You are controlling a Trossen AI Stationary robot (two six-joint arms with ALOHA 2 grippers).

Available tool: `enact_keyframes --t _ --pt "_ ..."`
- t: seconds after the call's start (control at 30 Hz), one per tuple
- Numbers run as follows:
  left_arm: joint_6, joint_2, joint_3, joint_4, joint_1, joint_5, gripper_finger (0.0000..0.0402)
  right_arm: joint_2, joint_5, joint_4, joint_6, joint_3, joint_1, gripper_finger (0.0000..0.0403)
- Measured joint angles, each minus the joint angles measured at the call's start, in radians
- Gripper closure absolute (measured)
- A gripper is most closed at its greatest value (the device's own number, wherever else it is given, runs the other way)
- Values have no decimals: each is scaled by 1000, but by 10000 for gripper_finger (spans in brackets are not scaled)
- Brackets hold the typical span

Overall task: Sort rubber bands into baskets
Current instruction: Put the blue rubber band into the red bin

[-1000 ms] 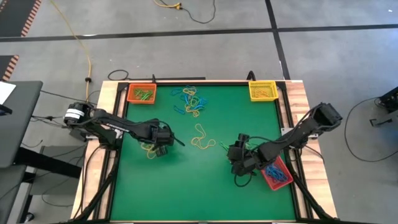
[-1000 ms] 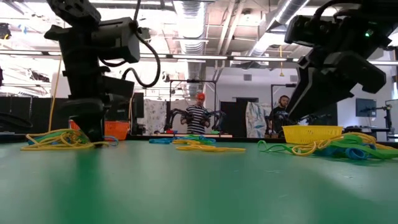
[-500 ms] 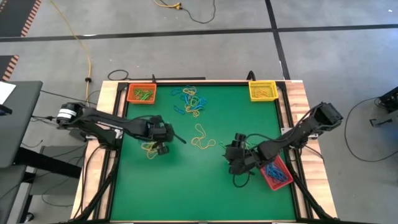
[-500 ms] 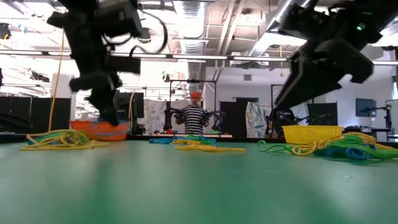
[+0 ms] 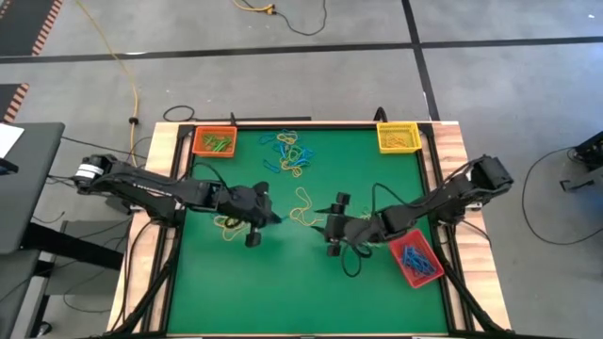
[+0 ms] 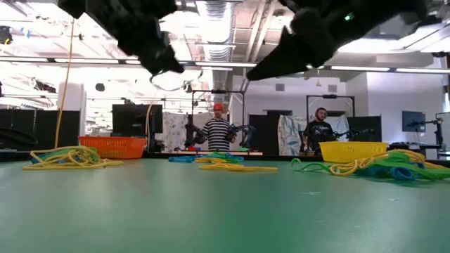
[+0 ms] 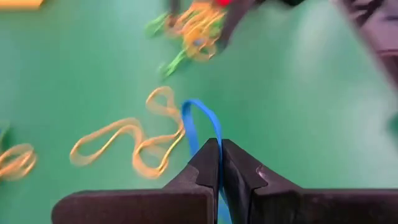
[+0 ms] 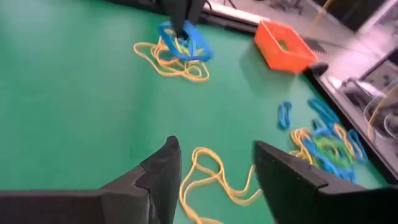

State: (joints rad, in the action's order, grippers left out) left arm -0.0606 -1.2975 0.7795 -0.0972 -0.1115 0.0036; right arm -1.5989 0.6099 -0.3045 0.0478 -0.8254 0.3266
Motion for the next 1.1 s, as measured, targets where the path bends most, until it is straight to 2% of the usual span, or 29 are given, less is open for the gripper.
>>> enact_keyframes --t 0.1,0.3,0.43,0.67,0.8,1.1 --pt "18 -18 -1 54 0 56 401 -44 -81 -126 40 -1 -27 171" --pt "28 -65 0 131 -1 127 401 -112 -103 -229 43 -3 -64 171" --pt "31 -110 0 187 -1 180 401 -147 -227 -297 48 -15 -82 171" --pt "33 -145 0 221 1 187 402 -157 -299 -343 86 -18 -79 179" --pt "35 -142 0 227 1 187 402 -156 -323 -336 92 -18 -77 222" --pt "25 -143 0 226 2 183 402 -156 -326 -324 123 -18 -71 380"
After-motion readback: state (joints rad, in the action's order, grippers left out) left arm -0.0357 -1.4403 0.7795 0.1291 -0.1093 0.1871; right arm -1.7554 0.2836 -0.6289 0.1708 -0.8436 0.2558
